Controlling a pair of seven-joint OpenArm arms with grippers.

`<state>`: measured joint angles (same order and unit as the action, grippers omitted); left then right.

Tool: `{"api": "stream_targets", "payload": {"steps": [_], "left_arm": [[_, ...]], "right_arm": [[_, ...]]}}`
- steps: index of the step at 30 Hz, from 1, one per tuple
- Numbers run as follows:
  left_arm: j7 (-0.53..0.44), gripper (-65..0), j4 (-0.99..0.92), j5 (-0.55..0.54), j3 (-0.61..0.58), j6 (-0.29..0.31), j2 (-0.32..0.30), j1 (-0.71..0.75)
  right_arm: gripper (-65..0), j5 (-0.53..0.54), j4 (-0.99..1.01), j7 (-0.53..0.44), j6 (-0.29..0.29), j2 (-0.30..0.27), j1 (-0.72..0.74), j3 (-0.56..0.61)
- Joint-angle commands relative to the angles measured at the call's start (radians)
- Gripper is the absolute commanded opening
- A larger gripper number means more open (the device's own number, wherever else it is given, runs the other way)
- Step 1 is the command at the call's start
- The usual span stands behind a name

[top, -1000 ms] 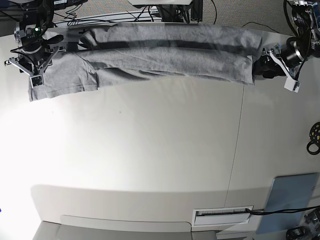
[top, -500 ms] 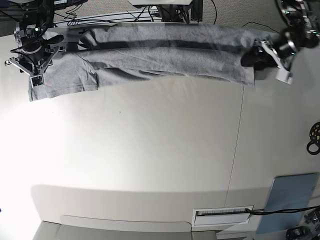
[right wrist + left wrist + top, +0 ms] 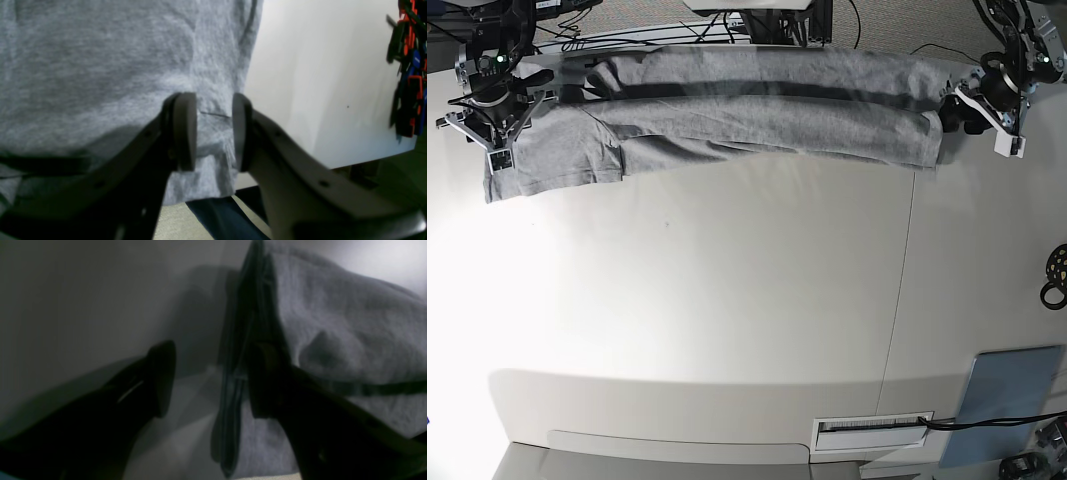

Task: Fold the T-shirt properly
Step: 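Regrasp the folded hem end with the left gripper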

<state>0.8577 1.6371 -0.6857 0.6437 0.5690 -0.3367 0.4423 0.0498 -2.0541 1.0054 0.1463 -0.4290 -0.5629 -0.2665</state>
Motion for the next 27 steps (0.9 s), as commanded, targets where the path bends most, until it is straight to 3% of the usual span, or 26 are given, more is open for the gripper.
{"api": "stream_targets", "payload": {"steps": [1,6,9,11,17,22,27], "left_arm": [[-0.029,-30.0,0.015,-0.044,0.012,-0.002,-0.031,-0.005],[0.016,-30.0,0.016,-0.322,0.021,0.009,-0.101,-0.006],[0.105,-30.0,0.016,-0.411,0.02,0.084,-0.09,-0.008],[0.162,-30.0,0.016,-0.439,0.02,0.087,-0.069,-0.007],[0.163,-30.0,0.015,-0.316,0.019,0.079,0.003,-0.008],[0.054,-30.0,0.015,-0.126,0.02,0.073,0.046,-0.008],[0.002,-30.0,0.012,-0.016,0.02,0.004,0.054,-0.007]], "right_arm": [[-46.4,-0.013,-0.012,-0.014,-0.008,-0.014,0.0,-0.01],[-46.4,-0.013,-0.012,-0.014,-0.008,-0.014,0.0,-0.01],[-46.4,-0.013,-0.012,-0.013,-0.008,-0.014,0.0,-0.01],[-46.4,-0.013,-0.012,-0.012,-0.008,-0.014,0.0,-0.01],[-46.4,-0.013,-0.012,-0.014,-0.008,-0.014,0.0,-0.01],[-46.4,-0.013,-0.012,-0.013,-0.008,-0.014,0.0,-0.01],[-46.4,-0.013,-0.012,-0.011,-0.005,-0.014,0.0,-0.01]]}}
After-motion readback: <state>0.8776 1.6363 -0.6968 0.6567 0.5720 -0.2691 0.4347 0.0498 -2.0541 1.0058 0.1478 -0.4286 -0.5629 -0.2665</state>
